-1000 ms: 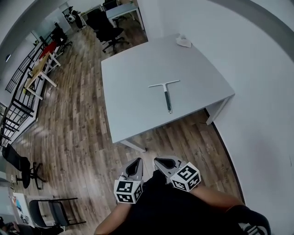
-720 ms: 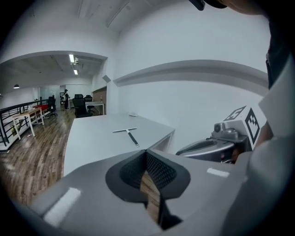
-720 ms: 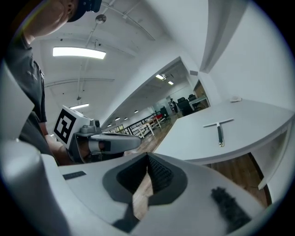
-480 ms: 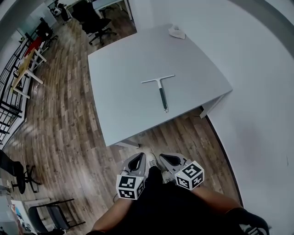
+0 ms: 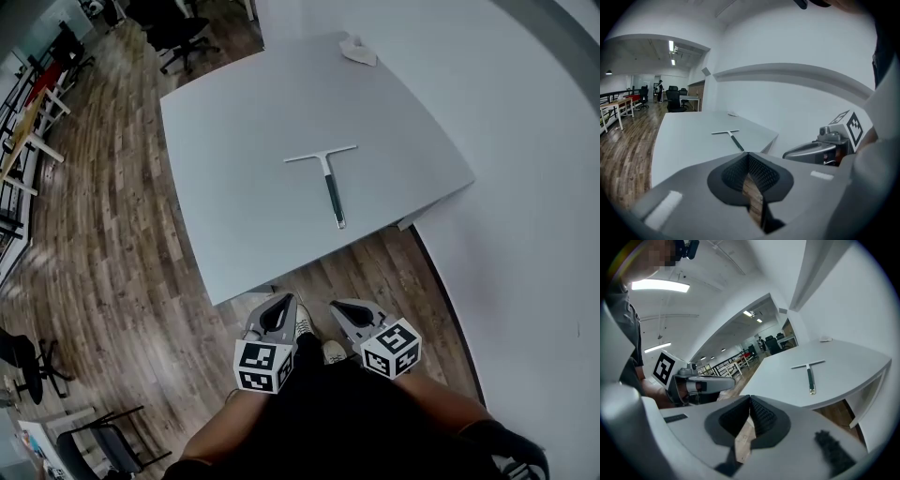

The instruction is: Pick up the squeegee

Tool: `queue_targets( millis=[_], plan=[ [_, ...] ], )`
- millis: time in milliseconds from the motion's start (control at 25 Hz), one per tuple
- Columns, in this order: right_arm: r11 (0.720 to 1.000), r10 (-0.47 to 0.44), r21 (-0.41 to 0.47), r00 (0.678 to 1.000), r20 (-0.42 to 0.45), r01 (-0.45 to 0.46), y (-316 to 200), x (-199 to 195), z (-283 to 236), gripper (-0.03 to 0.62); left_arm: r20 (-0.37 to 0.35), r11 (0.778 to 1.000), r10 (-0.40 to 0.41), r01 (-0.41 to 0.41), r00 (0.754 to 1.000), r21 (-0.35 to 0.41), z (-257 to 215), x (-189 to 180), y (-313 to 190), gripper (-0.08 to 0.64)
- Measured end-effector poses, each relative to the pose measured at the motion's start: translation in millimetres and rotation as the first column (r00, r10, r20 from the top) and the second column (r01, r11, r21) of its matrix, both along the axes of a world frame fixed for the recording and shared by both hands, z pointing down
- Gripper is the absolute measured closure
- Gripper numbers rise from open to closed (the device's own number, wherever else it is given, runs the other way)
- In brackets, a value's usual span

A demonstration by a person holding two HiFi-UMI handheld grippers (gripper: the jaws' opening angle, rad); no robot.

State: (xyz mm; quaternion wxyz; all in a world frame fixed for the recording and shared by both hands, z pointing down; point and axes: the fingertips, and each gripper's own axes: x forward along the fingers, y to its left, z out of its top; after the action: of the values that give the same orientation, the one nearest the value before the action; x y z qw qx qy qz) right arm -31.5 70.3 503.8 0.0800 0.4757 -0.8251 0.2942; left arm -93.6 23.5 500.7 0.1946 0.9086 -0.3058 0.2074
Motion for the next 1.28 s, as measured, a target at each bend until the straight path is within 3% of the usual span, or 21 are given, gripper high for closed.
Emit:
queue_targets(
  millis=[640, 960, 1120, 1280],
  plan=[
    [0.999, 0.041, 0.002, 0.991, -0.129, -0.041, -101, -6, -9, 0.586, -0.106, 1.0, -0.024, 0.023, 0.994, -0.014, 3, -27, -106, 0.554],
    [0.989, 0.15, 0.033, 0.977, -0.15, -0.146, -127, 13, -17, 0.586, -0.108, 0.996, 0.075, -0.079, 0.991, -0.036, 14, -12, -129, 0.554],
    [0.987, 0.158, 0.017, 0.973, -0.166, -0.158, -127, 15, -11, 0.586, -0.093, 0.985, 0.15, -0.157, 0.984, -0.073, 21, -1, -126, 0.552],
    [0.986, 0.167, 0.025, 0.969, -0.18, -0.165, -130, 18, -16, 0.586, -0.096, 0.981, 0.172, -0.179, 0.98, -0.07, 21, 5, -126, 0.552]
  ],
)
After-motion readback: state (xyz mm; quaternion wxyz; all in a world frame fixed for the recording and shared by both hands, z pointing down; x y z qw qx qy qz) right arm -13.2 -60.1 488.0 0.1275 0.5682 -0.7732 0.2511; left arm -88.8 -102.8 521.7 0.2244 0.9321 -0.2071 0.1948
